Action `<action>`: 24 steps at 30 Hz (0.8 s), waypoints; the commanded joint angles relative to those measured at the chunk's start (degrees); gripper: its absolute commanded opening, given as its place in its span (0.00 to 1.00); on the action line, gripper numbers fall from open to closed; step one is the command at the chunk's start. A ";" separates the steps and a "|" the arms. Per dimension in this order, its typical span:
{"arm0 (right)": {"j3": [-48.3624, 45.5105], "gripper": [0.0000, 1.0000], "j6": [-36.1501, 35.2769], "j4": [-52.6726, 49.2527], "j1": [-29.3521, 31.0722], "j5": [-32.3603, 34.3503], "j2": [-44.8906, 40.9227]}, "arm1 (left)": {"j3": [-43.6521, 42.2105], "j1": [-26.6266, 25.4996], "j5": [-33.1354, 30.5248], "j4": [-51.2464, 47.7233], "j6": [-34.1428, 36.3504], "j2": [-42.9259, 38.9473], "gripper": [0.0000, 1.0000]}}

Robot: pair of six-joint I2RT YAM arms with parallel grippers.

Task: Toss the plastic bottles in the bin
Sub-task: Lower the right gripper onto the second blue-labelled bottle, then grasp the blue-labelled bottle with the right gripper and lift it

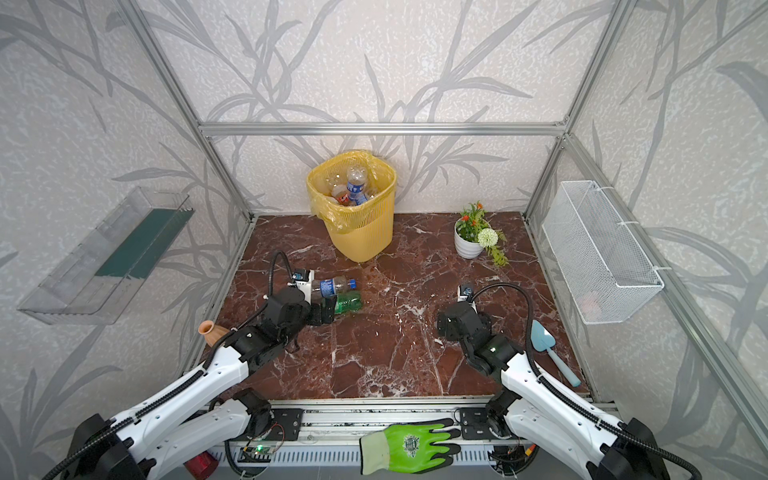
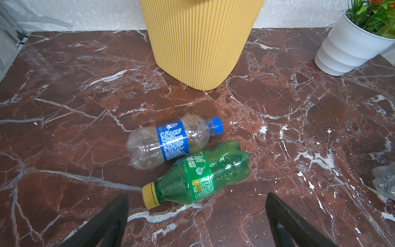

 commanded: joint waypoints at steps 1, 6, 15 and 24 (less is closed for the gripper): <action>0.39 0.99 -0.55 1.35 -1.26 -5.22 3.49 | 0.21 -0.33 0.25 -0.24 -0.04 -0.58 0.99; 0.22 0.99 -2.17 3.33 -1.44 -10.22 8.59 | -0.08 -0.29 -0.25 -0.84 -0.13 -1.35 0.99; 1.69 0.85 -3.95 1.38 -1.47 -17.21 11.95 | 0.11 -0.31 -0.69 -1.88 -0.10 -1.42 0.99; 2.59 0.76 -2.81 -4.23 -1.00 -22.73 15.18 | -0.23 -0.32 -1.15 -2.29 -0.26 -2.16 0.99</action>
